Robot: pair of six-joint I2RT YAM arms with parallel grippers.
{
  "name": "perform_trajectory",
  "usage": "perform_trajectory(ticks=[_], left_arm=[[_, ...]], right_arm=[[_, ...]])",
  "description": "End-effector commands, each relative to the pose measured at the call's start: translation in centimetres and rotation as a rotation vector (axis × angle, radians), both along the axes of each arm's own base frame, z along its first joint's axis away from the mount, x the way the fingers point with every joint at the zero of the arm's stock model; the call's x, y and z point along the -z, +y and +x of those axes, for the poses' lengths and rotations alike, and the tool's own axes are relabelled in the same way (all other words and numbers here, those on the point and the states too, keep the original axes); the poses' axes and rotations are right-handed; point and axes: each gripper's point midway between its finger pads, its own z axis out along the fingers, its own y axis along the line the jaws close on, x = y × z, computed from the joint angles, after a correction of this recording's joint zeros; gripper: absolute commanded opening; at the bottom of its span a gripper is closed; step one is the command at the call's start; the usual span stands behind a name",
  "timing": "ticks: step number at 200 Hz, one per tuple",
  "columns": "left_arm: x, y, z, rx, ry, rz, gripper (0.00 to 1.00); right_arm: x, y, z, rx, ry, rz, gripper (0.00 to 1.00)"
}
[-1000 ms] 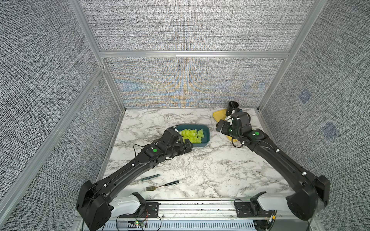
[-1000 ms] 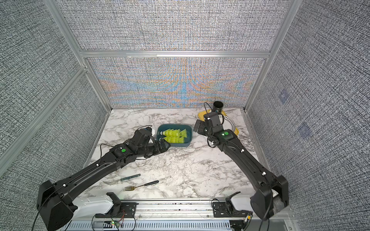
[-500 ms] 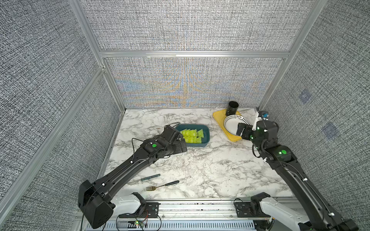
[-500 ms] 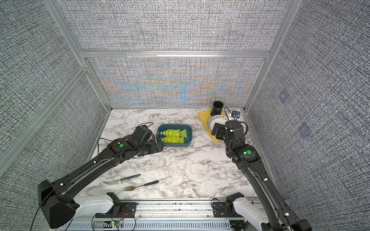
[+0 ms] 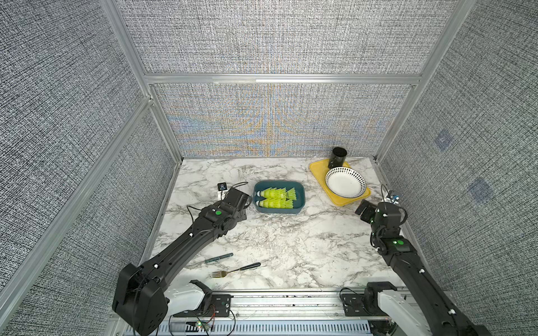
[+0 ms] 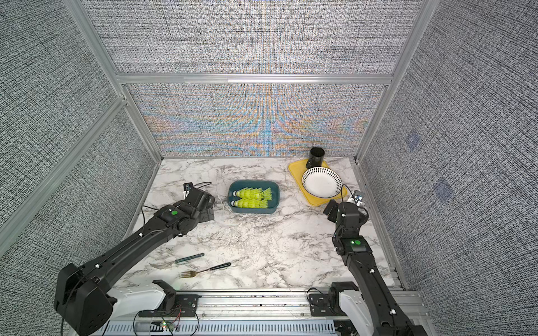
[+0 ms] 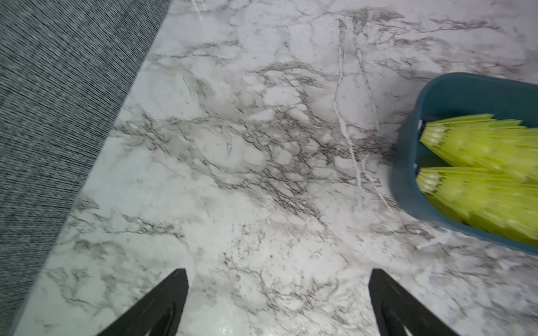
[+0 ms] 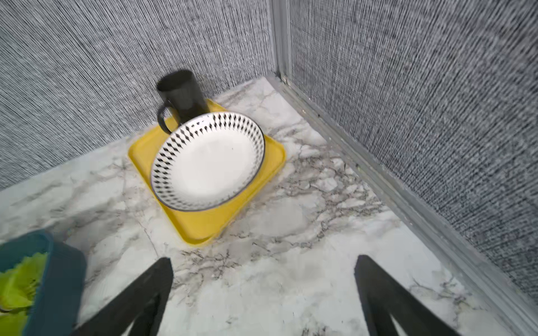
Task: Put the shuttlecocks into the storage box
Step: Reset both arms
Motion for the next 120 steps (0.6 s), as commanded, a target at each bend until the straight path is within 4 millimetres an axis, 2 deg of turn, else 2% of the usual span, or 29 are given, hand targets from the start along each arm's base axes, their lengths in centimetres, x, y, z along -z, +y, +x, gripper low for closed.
perform_trajectory(ticks=[1, 15, 24, 29, 47, 66, 78, 99, 120], left_arm=[[-0.7, 1.7, 2.6, 0.008, -0.110, 0.204, 1.00], [0.0, 2.5, 3.2, -0.005, -0.174, 0.227, 1.00], [0.8, 3.2, 3.4, -0.010, -0.206, 0.210, 1.00], [0.5, 3.2, 4.0, -0.002, -0.240, 0.187, 1.00], [0.4, 4.0, 5.2, 0.019, -0.226, 0.197, 1.00], [1.4, 4.7, 6.5, 0.069, -0.143, 0.269, 1.00], [1.7, 5.1, 7.3, 0.090, -0.159, 0.282, 1.00], [2.6, 7.0, 8.1, 0.045, -0.215, 0.225, 1.00], [4.3, 8.2, 8.1, 0.027, -0.233, 0.203, 1.00]], right_arm=[[-0.8, 0.6, 1.9, -0.041, -0.116, -0.030, 0.99], [0.9, 0.6, 2.2, -0.060, -0.074, -0.080, 0.99], [1.3, 0.7, 2.3, -0.077, -0.080, -0.114, 0.99], [1.4, 0.7, 2.4, -0.085, -0.088, -0.130, 0.99], [2.0, 0.6, 2.4, -0.091, -0.106, -0.166, 0.99], [3.1, 0.5, 2.4, -0.097, -0.097, -0.192, 0.99], [3.7, 0.7, 2.6, -0.114, -0.091, -0.207, 0.99], [3.9, 1.0, 3.1, -0.146, -0.109, -0.233, 0.99], [2.9, 1.6, 3.9, -0.190, -0.178, -0.248, 0.99]])
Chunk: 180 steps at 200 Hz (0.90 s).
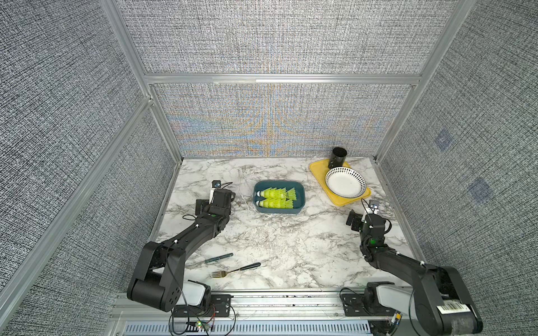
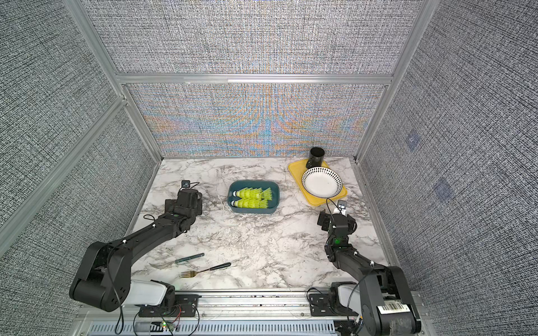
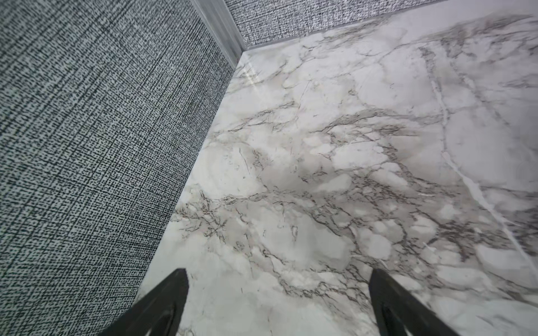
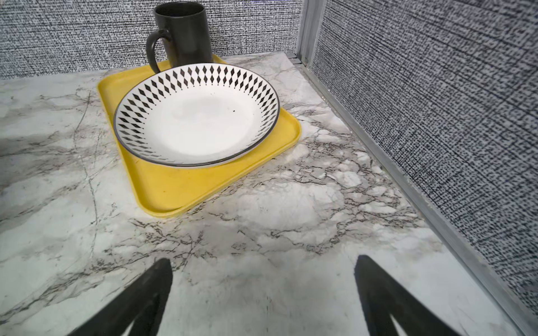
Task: Put the shuttlecocks into the storage box
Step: Reset both arms
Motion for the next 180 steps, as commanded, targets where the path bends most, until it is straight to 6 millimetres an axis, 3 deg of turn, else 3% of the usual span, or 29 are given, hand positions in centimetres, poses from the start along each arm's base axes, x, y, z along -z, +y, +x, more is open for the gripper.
perform_trajectory(ticks=[1, 44, 64, 97, 146, 180], left_arm=[[-0.1, 0.0, 1.5, 0.046, -0.102, -0.043, 1.00], [-0.5, 0.2, 2.6, 0.096, -0.196, -0.068, 1.00], [0.4, 1.1, 2.7, 0.077, -0.231, -0.097, 1.00], [0.1, 1.7, 1.6, 0.063, -0.290, -0.121, 1.00], [-0.3, 1.5, 1.2, 0.079, -0.324, -0.123, 1.00], [0.2, 0.6, 1.1, 0.147, -0.401, -0.131, 0.99]], right_arm=[[-3.4, 0.9, 1.7, -0.073, -0.160, -0.030, 0.99], [-4.0, 1.7, 3.6, -0.157, -0.202, -0.014, 0.99], [-3.9, 1.9, 2.9, -0.170, -0.252, 0.003, 0.99], [-3.1, 2.4, 2.5, -0.205, -0.274, -0.002, 0.99], [-3.0, 2.4, 2.3, -0.203, -0.279, -0.005, 0.99], [-3.2, 3.6, 2.0, -0.253, -0.289, -0.034, 0.99]])
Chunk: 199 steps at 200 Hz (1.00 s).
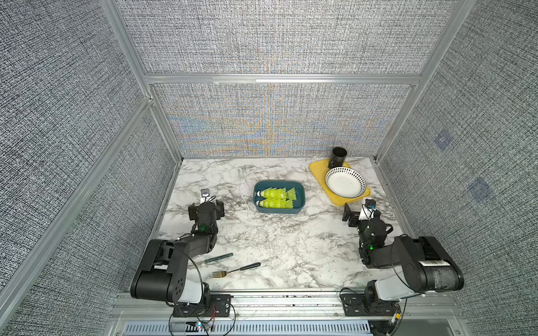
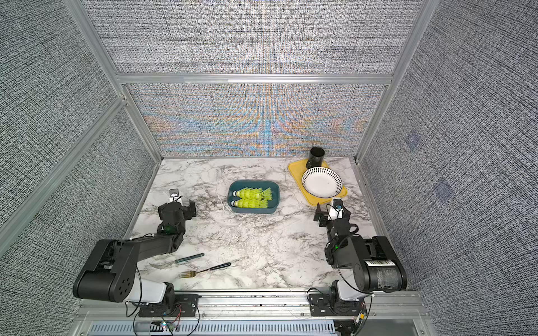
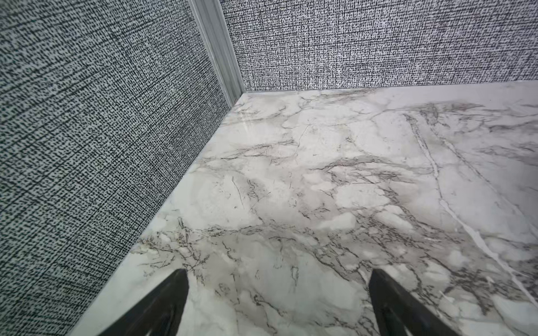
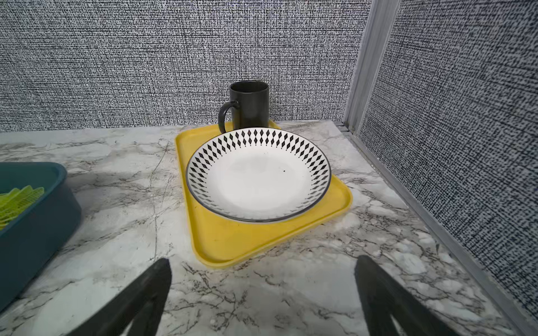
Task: Put the shuttlecocks into the storage box
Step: Reset both arms
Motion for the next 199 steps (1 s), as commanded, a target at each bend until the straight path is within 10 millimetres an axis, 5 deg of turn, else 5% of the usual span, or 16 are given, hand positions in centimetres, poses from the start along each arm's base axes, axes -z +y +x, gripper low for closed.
perform_trajectory(ticks=[1, 23, 54, 199], left_arm=[[-0.9, -0.9, 0.7, 0.059, -0.122, -0.005, 0.99], [0.4, -0.8, 0.9, 0.049, -0.019, -0.010, 0.99], [0.6, -0.1, 1.6, 0.062, 0.007, -0.075, 1.00], [0.5, -0.2, 1.8, 0.069, 0.011, -0.071, 1.00]], right_arm=[[-1.2, 1.0, -0.2, -0.041, -0.054, -0.029, 0.99], [-1.3, 1.6, -0.3, -0.058, -0.062, -0.052, 0.99], [-0.2, 1.0, 2.0, -0.045, 0.028, -0.024, 0.99], [-0.4, 0.8, 1.7, -0.048, 0.016, -0.015, 0.99]])
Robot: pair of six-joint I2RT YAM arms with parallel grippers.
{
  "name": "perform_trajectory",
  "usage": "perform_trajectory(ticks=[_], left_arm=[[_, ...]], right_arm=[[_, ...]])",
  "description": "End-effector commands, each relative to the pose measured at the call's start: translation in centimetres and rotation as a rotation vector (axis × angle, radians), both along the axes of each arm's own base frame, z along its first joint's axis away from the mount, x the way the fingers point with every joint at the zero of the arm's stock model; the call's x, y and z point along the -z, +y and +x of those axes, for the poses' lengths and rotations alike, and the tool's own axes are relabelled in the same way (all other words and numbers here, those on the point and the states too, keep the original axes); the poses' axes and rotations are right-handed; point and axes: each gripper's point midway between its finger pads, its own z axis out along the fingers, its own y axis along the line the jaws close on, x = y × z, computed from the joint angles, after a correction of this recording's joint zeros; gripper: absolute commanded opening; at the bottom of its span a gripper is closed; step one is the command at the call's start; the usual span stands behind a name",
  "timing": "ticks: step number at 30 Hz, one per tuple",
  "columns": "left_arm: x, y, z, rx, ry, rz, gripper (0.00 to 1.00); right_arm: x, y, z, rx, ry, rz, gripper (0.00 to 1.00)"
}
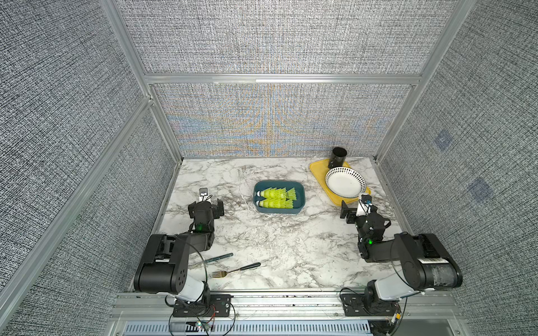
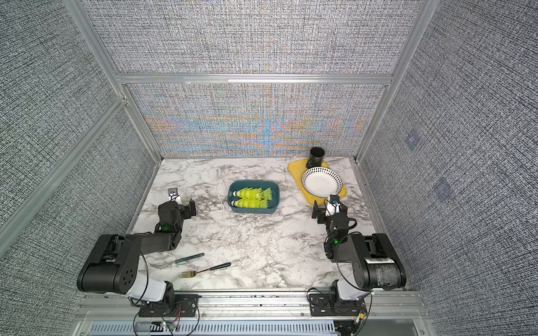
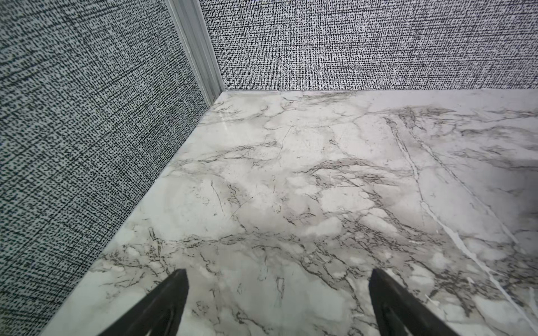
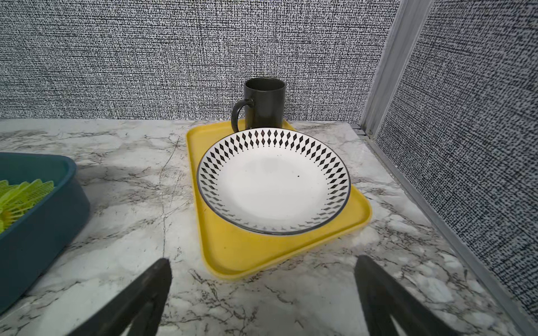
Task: Put the shuttlecocks into the storage box
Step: Reset both arms
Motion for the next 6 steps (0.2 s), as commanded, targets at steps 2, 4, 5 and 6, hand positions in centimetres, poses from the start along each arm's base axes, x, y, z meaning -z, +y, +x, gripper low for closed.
perform_trajectory(ticks=[2, 4, 5, 6], left_arm=[[-0.02, -0.08, 0.14, 0.002, 0.002, -0.008, 0.99], [-0.21, -0.09, -0.01, 0.004, -0.009, -0.007, 0.99], [-0.21, -0.11, -0.11, 0.007, -0.010, -0.007, 1.00], [-0.21, -0.13, -0.06, 0.006, -0.011, -0.007, 0.99]], right_arm=[[-0.39, 0.09, 0.03, -0.002, -0.015, 0.003, 0.99], [-0.40, 0.07, 0.04, -0.001, -0.015, 0.004, 0.99], [-0.37, 0.05, 0.05, -0.001, -0.014, 0.003, 0.99], [-0.32, 0.09, 0.03, -0.002, -0.013, 0.003, 0.99]])
